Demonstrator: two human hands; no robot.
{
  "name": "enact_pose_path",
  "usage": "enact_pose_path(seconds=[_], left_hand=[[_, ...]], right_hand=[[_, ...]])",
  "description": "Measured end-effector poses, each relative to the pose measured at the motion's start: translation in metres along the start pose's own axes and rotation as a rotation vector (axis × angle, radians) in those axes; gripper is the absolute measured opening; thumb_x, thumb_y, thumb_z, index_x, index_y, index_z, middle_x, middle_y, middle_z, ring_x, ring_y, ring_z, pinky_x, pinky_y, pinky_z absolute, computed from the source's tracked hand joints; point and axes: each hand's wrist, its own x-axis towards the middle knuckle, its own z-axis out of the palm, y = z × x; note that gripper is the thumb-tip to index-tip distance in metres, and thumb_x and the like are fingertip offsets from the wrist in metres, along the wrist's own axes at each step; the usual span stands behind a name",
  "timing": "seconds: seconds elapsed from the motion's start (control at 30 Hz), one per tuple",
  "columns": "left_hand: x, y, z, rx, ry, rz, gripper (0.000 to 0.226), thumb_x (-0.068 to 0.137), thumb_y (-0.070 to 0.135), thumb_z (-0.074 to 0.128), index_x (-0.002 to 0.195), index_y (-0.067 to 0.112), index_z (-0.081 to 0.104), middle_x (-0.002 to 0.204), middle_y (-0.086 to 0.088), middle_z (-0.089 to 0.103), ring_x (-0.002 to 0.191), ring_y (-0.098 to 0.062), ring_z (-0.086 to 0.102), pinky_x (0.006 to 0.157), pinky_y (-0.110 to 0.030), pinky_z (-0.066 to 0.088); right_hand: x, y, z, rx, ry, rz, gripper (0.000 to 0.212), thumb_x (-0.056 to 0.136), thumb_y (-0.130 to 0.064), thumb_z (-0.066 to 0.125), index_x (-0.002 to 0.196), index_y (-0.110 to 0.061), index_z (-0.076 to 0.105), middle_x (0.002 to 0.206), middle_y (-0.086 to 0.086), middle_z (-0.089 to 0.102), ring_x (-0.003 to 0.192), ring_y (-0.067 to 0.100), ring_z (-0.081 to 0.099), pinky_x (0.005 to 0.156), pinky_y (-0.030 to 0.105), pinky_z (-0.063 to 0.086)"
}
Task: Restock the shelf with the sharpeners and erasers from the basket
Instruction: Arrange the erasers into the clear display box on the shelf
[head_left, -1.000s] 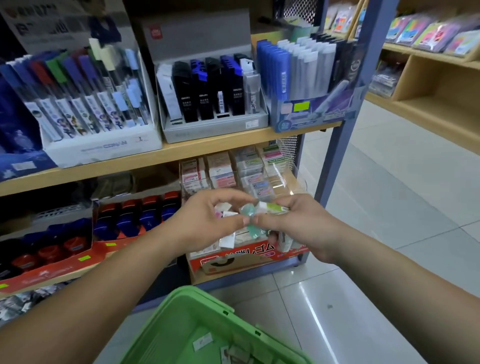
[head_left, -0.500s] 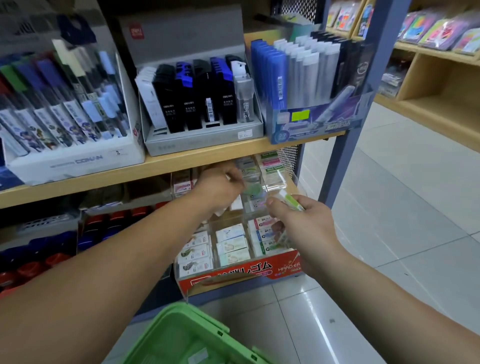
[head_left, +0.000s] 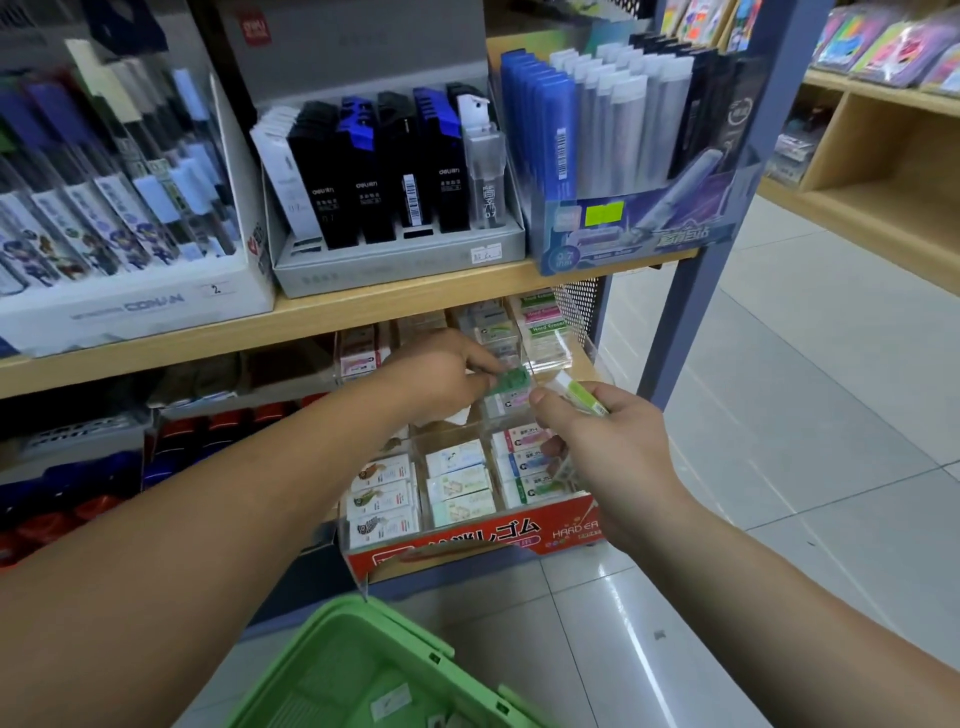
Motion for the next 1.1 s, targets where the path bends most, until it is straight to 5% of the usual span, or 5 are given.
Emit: enact_pose_path(seconds=[0.2,0.53,0.63,0.83,1.1], left_hand=[[-0.018,0.010,0.006,-0.607,0.200,-0.142,0.020,0.100,0.045,0.064,0.101,0.029,0.077,0.122,0.007,0.069,0.106,-0.017,0.065,0.090,-0.032,0.052],[-0.051,0.013,0.023,-0.992,0.243,-0.159,0.037,0.101,0.046,0.061,0.100,0.011,0.074,0.098,0.019,0.070,0.096,0.007,0.057,0.079,-0.021,0.043],[-0.054,0.005,0.024,-1.070,0.154,-0.169,0.038,0.099,0.053,0.061,0.095,0.018,0.076,0.109,0.002,0.077,0.105,-0.019,0.067,0.091,-0.039,0.052],[-0.062,-0.015,0.013,-1.148,0.075,-0.225,0.029,0.097,0.041,0.068,0.111,0.016,0.076,0.095,-0.007,0.071,0.063,-0.017,0.058,0.053,-0.030,0.050],[-0.081,-0.033,-0.003,-0.890,0.005,-0.080,0.030,0.095,0.014,0.074,0.121,0.027,0.074,0.117,0.000,0.071,0.067,-0.017,0.063,0.052,-0.031,0.048]], right_hand=[[-0.001,0.003,0.002,-0.013,-0.118,0.045,0.017,0.090,-0.027,0.082,0.102,-0.016,0.078,0.089,0.010,0.080,0.082,0.033,0.077,0.075,0.058,0.065],[-0.008,0.003,0.019,0.107,-0.170,0.066,0.021,0.088,-0.008,0.082,0.107,-0.010,0.073,0.079,0.006,0.079,0.053,0.015,0.070,0.047,0.027,0.055],[-0.005,0.007,0.021,0.100,-0.175,0.060,0.025,0.087,-0.012,0.083,0.111,-0.012,0.075,0.089,0.012,0.079,0.065,0.027,0.070,0.064,0.042,0.064],[0.000,0.004,0.018,0.084,-0.107,0.044,0.023,0.088,-0.014,0.083,0.109,-0.018,0.075,0.097,0.014,0.080,0.104,0.051,0.070,0.082,0.068,0.059],[-0.004,0.003,0.021,-0.127,-0.225,-0.010,0.009,0.088,-0.011,0.082,0.096,-0.009,0.079,0.066,0.006,0.071,0.059,0.020,0.062,0.056,0.029,0.056]])
